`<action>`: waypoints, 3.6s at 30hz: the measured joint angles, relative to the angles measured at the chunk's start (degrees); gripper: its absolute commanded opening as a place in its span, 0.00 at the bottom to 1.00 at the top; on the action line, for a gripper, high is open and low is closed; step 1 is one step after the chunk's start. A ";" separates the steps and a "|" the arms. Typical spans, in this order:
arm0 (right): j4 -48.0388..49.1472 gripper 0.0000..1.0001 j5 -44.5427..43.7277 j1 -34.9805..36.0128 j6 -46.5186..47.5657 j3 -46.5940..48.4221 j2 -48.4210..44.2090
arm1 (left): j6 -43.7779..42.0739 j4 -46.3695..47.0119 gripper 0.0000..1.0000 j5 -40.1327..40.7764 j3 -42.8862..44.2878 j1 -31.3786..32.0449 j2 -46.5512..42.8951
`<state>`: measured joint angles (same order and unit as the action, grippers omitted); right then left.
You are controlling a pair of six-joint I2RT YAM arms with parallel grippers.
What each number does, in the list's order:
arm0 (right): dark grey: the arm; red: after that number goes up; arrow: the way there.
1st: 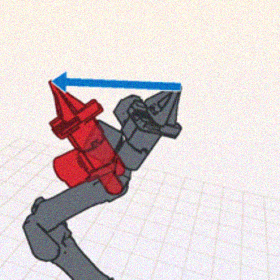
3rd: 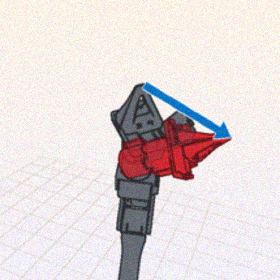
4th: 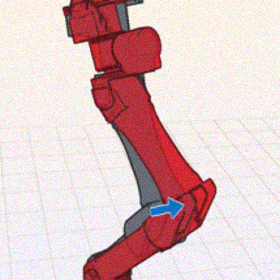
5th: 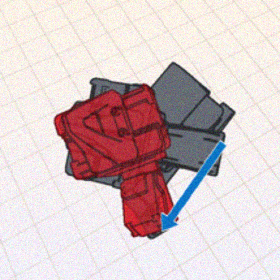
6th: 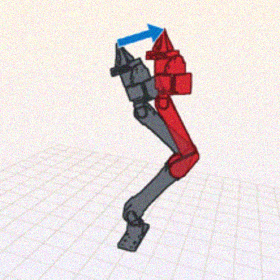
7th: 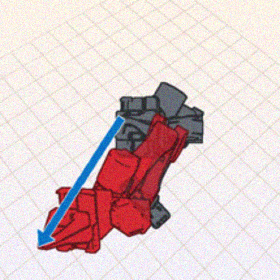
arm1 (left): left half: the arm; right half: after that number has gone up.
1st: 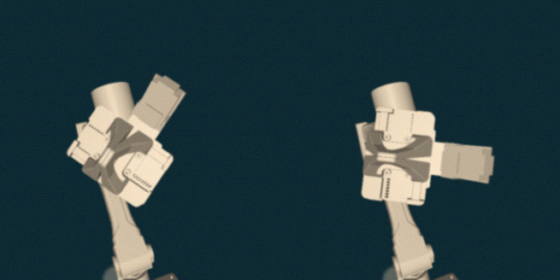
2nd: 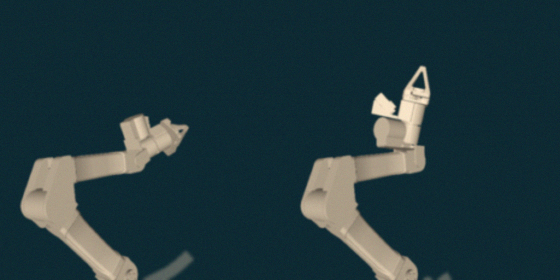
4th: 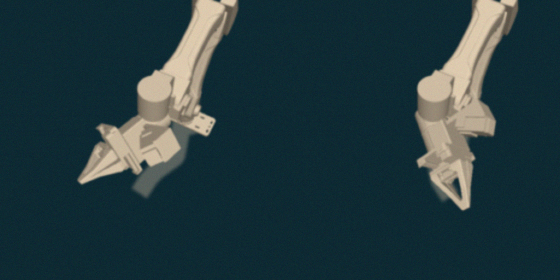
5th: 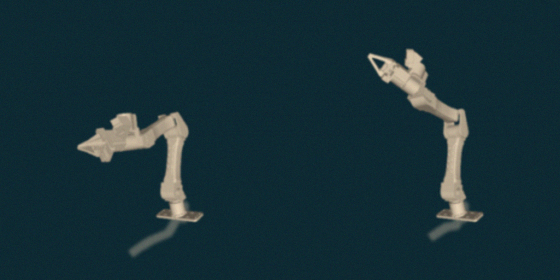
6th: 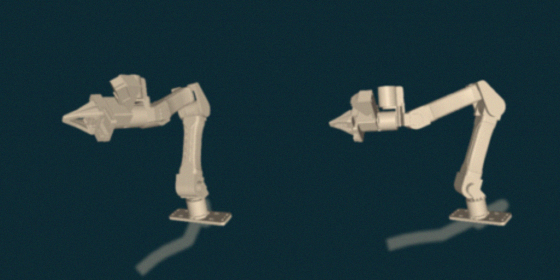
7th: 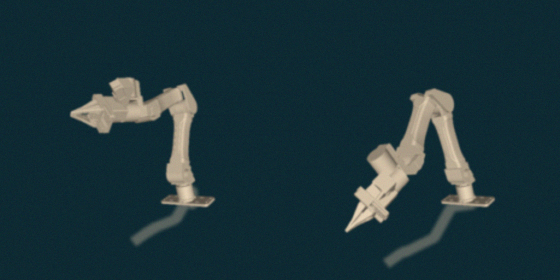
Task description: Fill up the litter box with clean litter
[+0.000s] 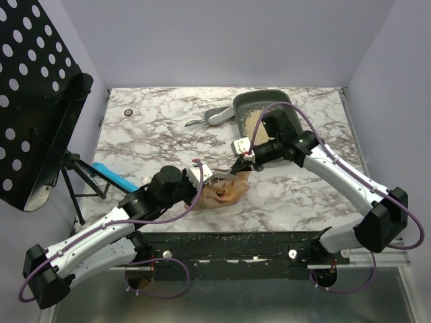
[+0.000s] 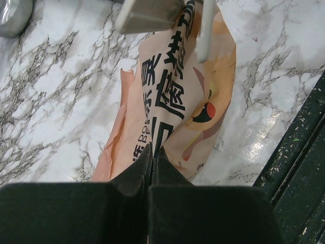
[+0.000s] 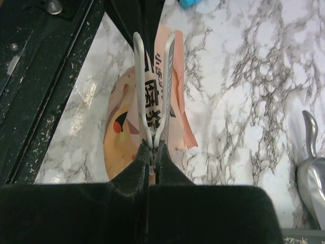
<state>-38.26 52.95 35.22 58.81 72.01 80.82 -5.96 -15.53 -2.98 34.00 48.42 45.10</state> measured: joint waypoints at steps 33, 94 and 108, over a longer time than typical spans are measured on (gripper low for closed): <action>-10.71 0.00 -19.04 4.59 1.03 5.35 5.51 | 0.02 -0.07 0.00 0.00 0.02 0.09 0.02; 18.21 1.00 -74.60 6.47 -73.64 -10.86 -34.27 | 4.31 -2.56 0.99 11.52 22.77 0.07 0.94; 27.34 1.00 -78.55 6.47 -72.02 -20.11 -45.94 | 3.58 2.58 0.99 18.95 19.96 0.07 2.32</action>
<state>-10.92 -25.61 41.69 -13.21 51.90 34.87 -2.37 -12.95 15.97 53.95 48.49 47.42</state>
